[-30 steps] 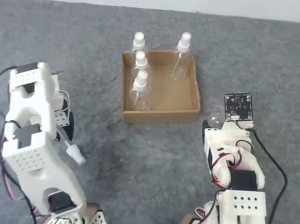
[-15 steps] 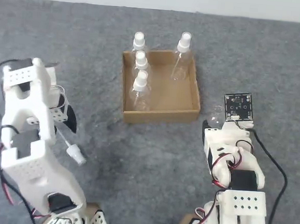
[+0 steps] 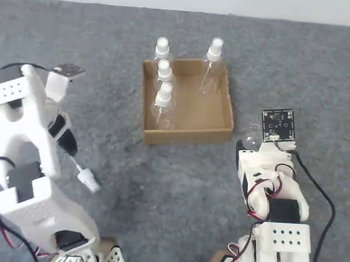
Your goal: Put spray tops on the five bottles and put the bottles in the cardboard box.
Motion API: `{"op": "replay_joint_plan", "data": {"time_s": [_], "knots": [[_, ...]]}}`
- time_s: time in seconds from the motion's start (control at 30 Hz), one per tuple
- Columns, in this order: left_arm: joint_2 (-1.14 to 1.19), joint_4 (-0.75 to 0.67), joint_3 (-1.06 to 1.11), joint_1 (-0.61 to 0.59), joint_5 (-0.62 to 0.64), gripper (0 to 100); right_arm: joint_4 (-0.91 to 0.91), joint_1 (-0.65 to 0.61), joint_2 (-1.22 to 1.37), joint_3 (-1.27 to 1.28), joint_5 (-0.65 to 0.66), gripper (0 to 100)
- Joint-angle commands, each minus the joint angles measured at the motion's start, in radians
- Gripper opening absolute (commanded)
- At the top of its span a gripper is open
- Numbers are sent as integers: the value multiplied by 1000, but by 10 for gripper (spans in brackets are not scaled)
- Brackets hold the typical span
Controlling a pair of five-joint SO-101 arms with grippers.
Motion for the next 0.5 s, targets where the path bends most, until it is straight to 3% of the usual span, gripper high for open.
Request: {"op": "replay_joint_plan", "data": {"time_s": [0.0,0.47], "knots": [[-64,38,-25,-34,-222,187,-28,4,-25,-17,-2,9],[-71,40,-25,-123,-756,187,-28,2,-25,-17,-2,9]]}}
